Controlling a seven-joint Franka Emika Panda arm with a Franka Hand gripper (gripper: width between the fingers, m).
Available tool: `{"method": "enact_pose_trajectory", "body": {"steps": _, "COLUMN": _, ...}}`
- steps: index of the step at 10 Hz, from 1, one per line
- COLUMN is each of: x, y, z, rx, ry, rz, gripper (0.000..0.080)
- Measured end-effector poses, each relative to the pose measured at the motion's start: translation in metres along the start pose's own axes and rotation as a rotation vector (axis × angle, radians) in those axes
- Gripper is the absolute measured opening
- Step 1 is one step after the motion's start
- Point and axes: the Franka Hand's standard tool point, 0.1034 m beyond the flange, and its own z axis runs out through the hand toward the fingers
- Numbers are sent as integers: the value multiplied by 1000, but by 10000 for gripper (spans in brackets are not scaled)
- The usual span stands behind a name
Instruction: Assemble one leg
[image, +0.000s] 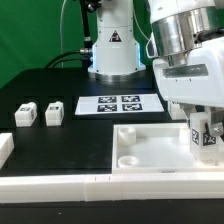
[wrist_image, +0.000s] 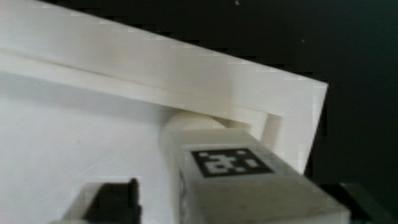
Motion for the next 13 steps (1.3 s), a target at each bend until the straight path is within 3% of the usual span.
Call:
{"method": "enact_pose_trajectory", "body": {"steps": 1, "x": -1, "y": 0, "z": 0, "rx": -1, "ry": -1, "rz": -6, "gripper": 501}}
{"method": "enact_pose_trajectory", "body": {"steps": 2, "x": -5, "y": 1, "z": 1, "rx": -6, "ry": -5, "rz": -82, "gripper": 617}}
{"method": "enact_pose_trajectory", "body": {"steps": 3, "x": -8, "y": -1, "z": 1, "rx": -9, "ry": -5, "rz": -189, "gripper": 644}}
{"method": "enact_pose_trajectory", "body": {"steps": 6, "x": -14, "y": -5, "z": 1, "rx": -22, "ry": 9, "rz": -581, "gripper": 648}}
{"method": "enact_pose_trajectory", "body": {"steps": 13, "x": 7, "y": -10, "z": 1, "rx": -46, "ry": 27, "rz": -1352, "gripper": 649}}
